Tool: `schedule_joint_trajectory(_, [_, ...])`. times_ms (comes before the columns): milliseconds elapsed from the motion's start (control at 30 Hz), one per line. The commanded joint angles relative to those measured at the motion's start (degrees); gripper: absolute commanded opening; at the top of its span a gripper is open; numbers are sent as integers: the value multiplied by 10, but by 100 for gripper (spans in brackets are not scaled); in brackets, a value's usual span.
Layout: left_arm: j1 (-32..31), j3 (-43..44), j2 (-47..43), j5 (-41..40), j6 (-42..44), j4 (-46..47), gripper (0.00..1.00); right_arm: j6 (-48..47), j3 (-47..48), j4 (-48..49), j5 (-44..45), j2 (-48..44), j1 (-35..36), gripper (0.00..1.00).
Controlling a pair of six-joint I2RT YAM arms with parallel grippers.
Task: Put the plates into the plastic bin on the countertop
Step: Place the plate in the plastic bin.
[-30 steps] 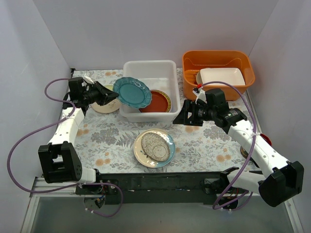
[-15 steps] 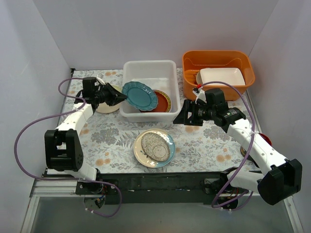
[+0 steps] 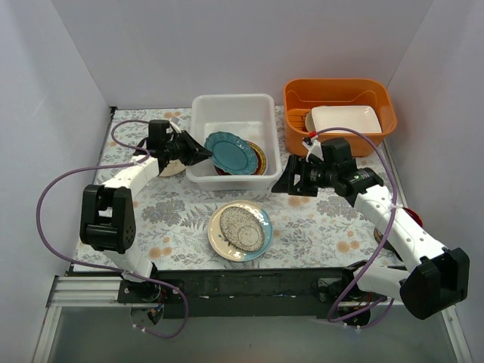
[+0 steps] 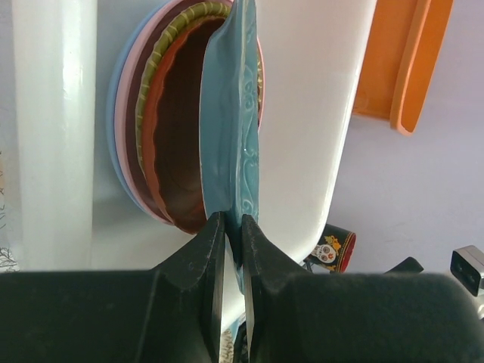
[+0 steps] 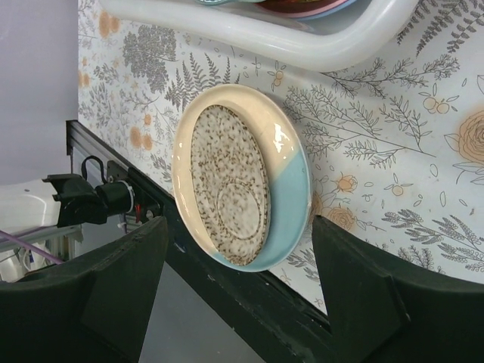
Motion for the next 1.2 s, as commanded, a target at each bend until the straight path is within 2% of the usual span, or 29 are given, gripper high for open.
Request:
schedule_joint_trajectory(0, [-12,42,-8,33,-13,68,0,-11,-7,16,-10,-7,-5,84])
schedule_joint_trajectory(333, [-20,22,29,49,-2,74,0,-12,-13,17,-12,-7,-11,84])
schedule_joint_trajectory(900, [-22,14,90,27,46,-21,0,-11,-17,19,-14,-10,-15,84])
schedule_joint_trajectory(1000, [-23,17,91,7,54,-45,2,-11,-16,19,-15,-10,-15,84])
schedule_joint_trajectory(1133, [-22,34,88,-31,73,-87,12,-10,-15,19,-19,-9,-16,84])
schedule_joint_trajectory(1167, [-22,38,86,-46,77,-105,18,-10,-15,20,-19,-9,-16,84])
